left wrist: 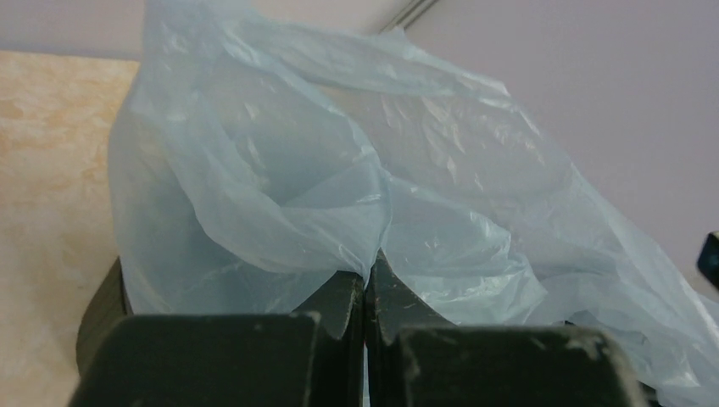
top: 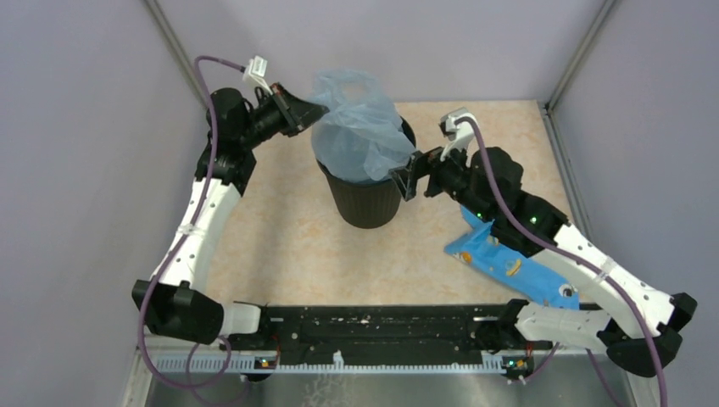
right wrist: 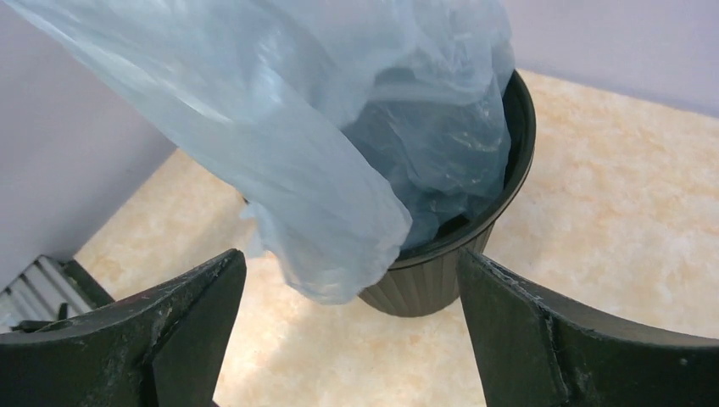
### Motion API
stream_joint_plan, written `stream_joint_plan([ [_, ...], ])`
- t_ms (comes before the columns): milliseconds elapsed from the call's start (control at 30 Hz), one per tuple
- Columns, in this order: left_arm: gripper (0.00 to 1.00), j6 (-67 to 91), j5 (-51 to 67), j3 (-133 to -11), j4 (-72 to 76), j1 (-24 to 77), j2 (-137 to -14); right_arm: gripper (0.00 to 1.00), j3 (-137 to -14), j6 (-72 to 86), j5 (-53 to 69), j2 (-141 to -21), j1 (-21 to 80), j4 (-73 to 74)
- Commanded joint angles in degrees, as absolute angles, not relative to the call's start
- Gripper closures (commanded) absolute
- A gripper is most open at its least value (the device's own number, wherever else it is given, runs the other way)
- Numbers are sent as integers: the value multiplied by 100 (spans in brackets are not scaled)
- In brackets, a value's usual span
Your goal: Put the trash bags into the trash bin
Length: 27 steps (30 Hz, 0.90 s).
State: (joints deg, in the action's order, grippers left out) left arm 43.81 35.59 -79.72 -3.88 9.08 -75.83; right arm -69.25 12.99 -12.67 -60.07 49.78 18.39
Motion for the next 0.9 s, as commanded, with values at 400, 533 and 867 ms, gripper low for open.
stream_joint_plan([
  [400, 100, 3957, 2162, -6694, -560, 2248, -7458, 7, -8641, 1089, -1233, -6509, 5045, 2418],
  [533, 100, 3871, 2007, -6667, -587, 2482, -7641, 7, -8955, 977, -1335, -6737, 5045, 2492],
  [867, 100, 3540, 1784, -7587, -1240, 2558, -7536, 7, -9984, 658, -1630, -7269, 5078, 2706],
])
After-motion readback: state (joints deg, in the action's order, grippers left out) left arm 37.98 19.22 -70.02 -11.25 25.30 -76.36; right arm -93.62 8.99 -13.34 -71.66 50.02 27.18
